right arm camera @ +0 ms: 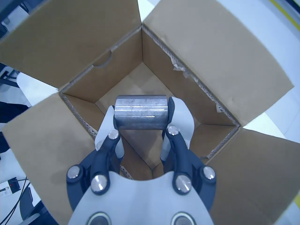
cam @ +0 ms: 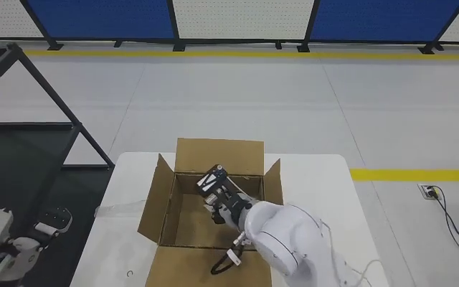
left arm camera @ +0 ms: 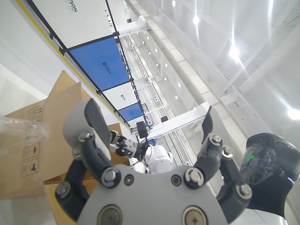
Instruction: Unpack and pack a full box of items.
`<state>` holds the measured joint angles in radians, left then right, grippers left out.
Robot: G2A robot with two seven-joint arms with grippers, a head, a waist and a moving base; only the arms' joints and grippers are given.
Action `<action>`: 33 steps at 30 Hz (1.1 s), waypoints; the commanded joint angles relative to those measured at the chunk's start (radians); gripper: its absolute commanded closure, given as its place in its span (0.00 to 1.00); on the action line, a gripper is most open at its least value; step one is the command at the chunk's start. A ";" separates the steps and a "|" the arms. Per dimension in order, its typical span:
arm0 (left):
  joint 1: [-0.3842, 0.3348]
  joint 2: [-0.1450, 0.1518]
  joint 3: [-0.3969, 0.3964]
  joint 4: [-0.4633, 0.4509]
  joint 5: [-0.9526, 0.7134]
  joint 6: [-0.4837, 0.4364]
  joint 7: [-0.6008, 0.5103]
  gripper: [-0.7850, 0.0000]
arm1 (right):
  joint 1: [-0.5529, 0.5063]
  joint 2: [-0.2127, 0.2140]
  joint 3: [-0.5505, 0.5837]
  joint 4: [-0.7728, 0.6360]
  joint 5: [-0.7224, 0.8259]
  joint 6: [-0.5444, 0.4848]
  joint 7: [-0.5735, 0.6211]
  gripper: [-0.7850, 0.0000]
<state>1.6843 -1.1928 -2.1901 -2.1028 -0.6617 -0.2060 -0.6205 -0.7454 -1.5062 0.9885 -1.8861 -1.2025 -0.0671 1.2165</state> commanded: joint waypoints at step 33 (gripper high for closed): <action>-0.043 0.007 0.151 -0.066 0.127 0.037 0.053 0.00 | -0.340 0.085 0.693 -0.082 -0.023 0.102 -0.107 1.00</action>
<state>1.6405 -1.1851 -2.0464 -2.1659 -0.5415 -0.1693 -0.5745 -1.0864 -1.4215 1.6824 -1.9661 -1.2260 0.0354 1.1089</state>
